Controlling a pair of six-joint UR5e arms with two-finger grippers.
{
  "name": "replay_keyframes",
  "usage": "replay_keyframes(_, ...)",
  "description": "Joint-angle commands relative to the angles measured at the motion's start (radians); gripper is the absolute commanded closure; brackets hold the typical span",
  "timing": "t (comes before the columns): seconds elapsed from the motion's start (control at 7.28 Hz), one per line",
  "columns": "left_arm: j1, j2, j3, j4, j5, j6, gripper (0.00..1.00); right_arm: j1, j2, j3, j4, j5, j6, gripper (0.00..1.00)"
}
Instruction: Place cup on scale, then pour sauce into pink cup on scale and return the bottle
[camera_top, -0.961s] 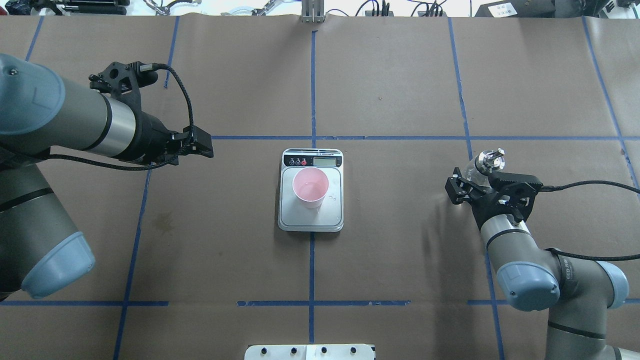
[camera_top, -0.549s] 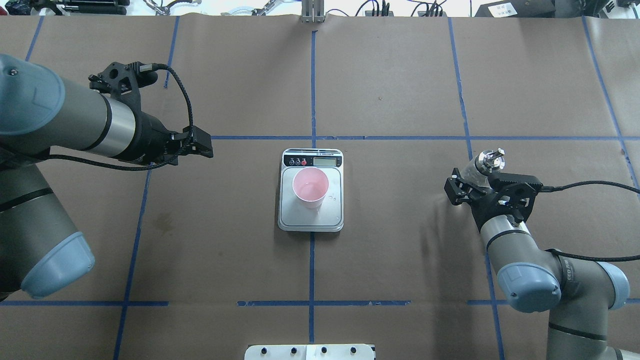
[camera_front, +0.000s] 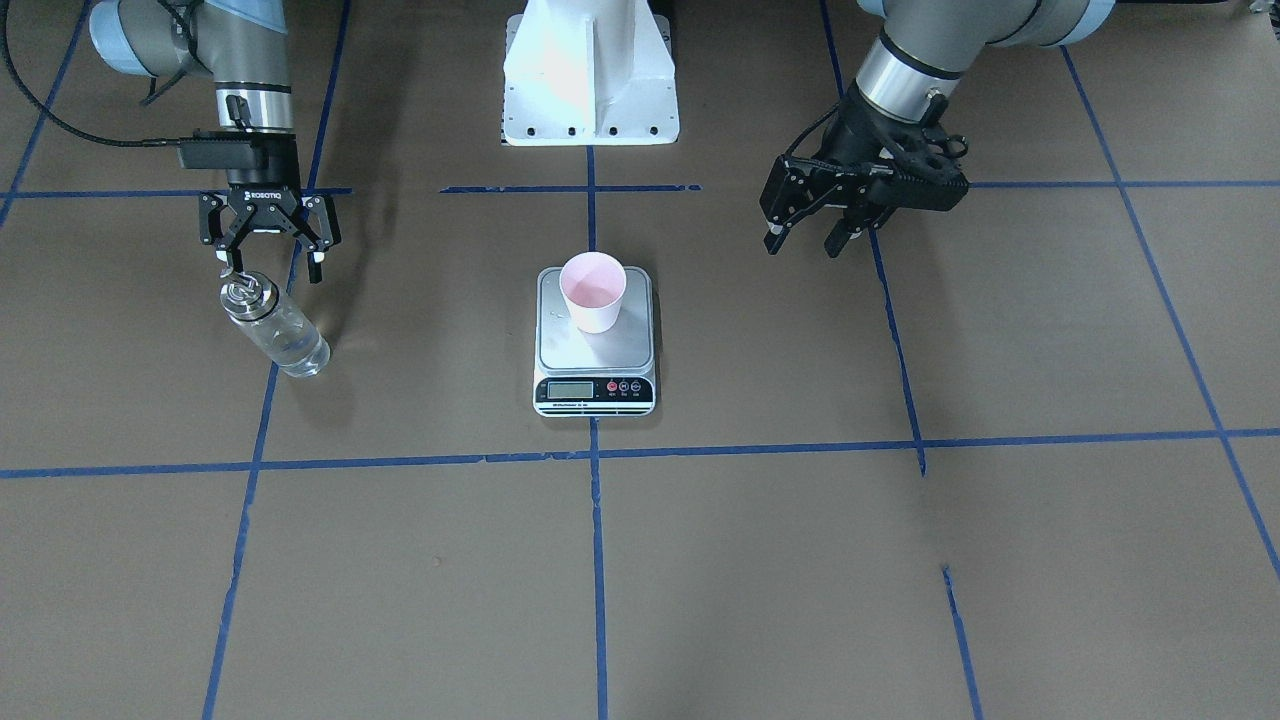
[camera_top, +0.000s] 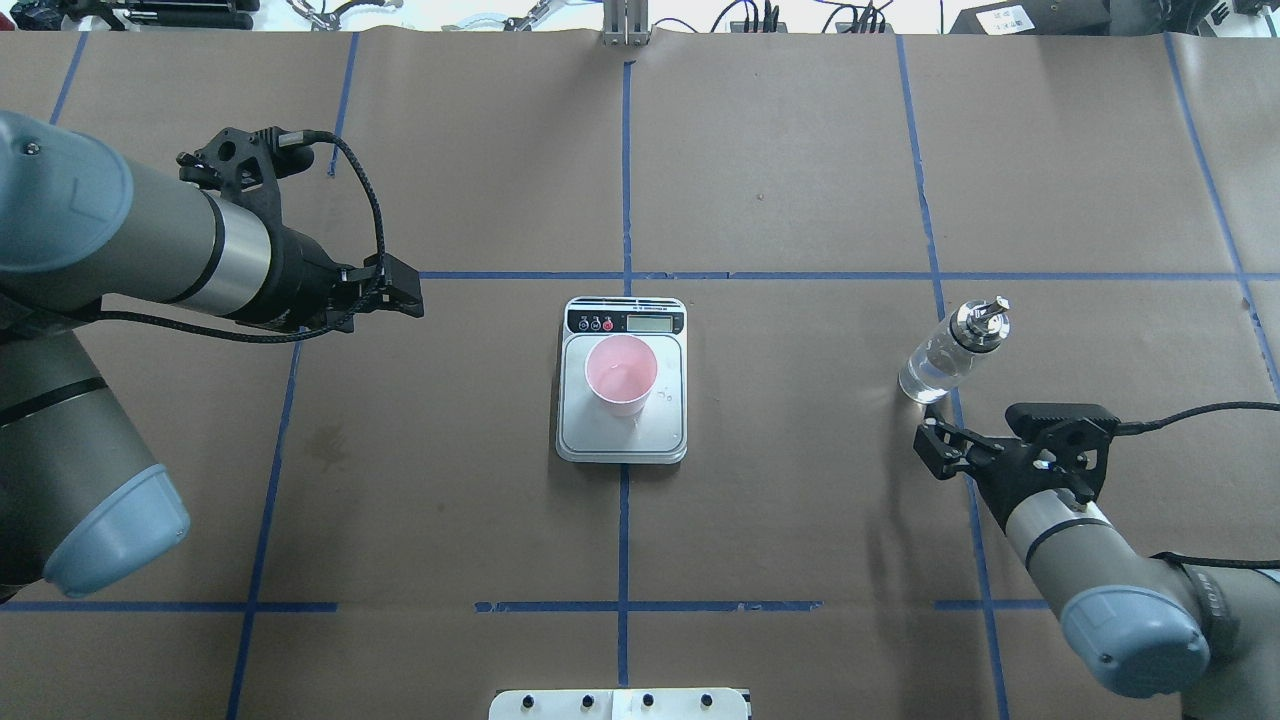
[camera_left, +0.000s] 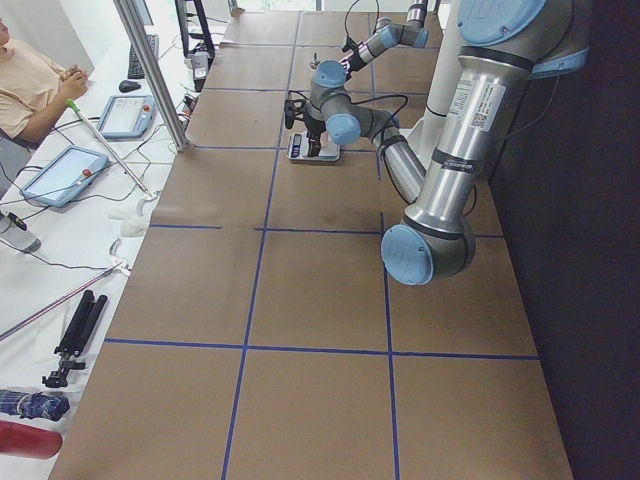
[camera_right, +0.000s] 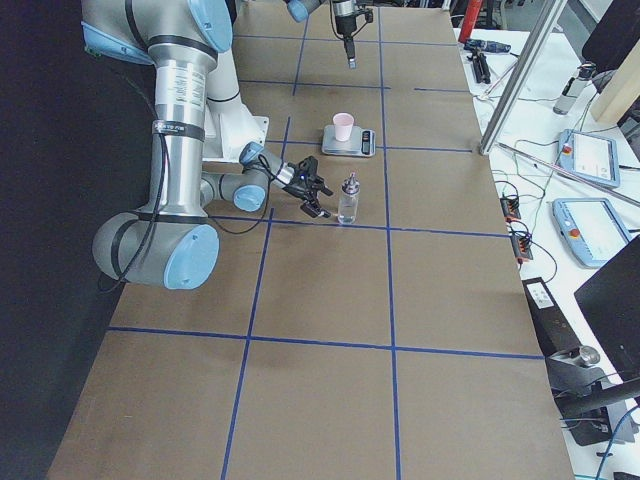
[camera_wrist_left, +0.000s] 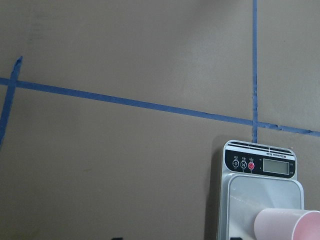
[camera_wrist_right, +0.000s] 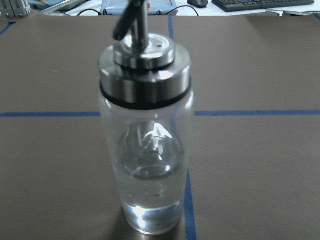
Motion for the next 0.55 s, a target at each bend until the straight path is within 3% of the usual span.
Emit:
replay_keyframes(0.0, -0.003, 0.033, -0.008, -0.004, 0.0, 0.01, 0.23, 0.02, -0.087, 0.054, 0.0, 0.174, -0.02, 0.0)
replay_keyframes(0.14, -0.015, 0.038, -0.01, -0.003, -0.003, 0.061, 0.23, 0.107, -0.088, 0.051, 0.0, 0.319, -0.108, 0.0)
replay_keyframes(0.41, -0.081, 0.085, -0.027, -0.001, -0.008, 0.189, 0.23, 0.219, -0.103, 0.038, 0.0, 0.448, -0.264, 0.0)
